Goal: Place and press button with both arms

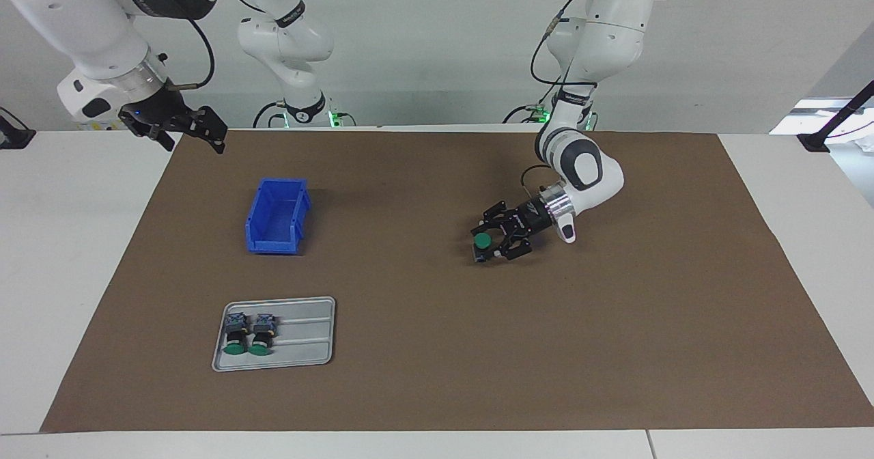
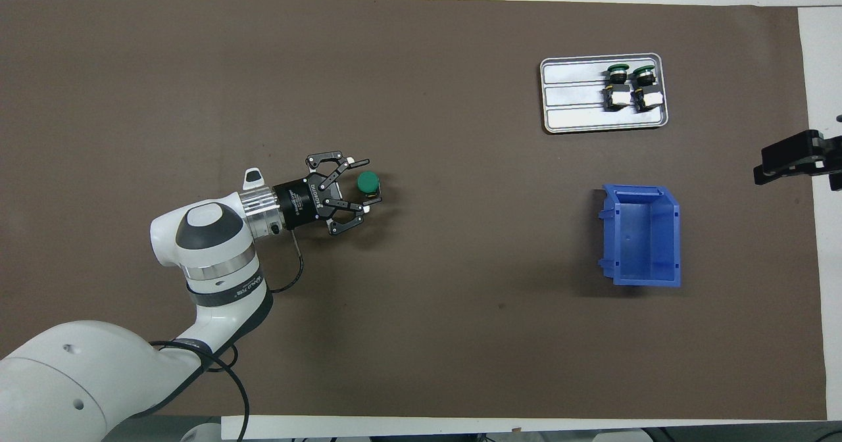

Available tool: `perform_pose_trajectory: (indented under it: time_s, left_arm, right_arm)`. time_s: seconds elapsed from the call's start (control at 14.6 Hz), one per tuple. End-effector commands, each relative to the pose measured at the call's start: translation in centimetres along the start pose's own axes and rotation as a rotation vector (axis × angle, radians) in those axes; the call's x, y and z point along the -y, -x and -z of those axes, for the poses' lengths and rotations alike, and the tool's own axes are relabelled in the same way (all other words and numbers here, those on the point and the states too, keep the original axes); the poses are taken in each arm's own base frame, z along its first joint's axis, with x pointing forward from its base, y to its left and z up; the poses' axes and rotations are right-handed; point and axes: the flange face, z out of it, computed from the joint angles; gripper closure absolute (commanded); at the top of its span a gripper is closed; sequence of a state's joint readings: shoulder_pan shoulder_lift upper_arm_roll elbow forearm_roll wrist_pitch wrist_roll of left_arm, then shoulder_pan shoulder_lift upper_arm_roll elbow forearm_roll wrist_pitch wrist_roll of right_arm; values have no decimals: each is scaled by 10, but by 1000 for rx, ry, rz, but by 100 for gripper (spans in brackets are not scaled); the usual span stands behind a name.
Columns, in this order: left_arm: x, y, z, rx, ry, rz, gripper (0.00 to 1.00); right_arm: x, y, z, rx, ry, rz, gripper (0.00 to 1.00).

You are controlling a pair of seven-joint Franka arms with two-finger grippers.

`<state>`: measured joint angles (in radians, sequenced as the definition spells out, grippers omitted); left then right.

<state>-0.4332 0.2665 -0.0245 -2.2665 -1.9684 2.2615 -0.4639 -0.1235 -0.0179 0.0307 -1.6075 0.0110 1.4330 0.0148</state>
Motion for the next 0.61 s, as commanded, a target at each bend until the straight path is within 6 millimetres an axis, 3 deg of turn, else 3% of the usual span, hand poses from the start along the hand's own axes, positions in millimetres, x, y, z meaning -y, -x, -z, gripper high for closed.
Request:
perform_pose_trajectory:
  time_s: [0.0,0.27,0.48,0.55]
  left_arm:
    - [9,12,5,-32,0,-18,26]
    - [10,25,12,-73,20,-49,24]
    - [15,45,30,-98,37,-80,24]
    - [22,54,27,-136,38,-109,24]
  right_arm:
    - [-1,7,-1,-3,2,-8,1]
    - [-1,6,-1,-5,2,-6,1]
    - [-1,6,0,-6,2,-6,1]
    - [-1,6,0,-6,2,-8,1]
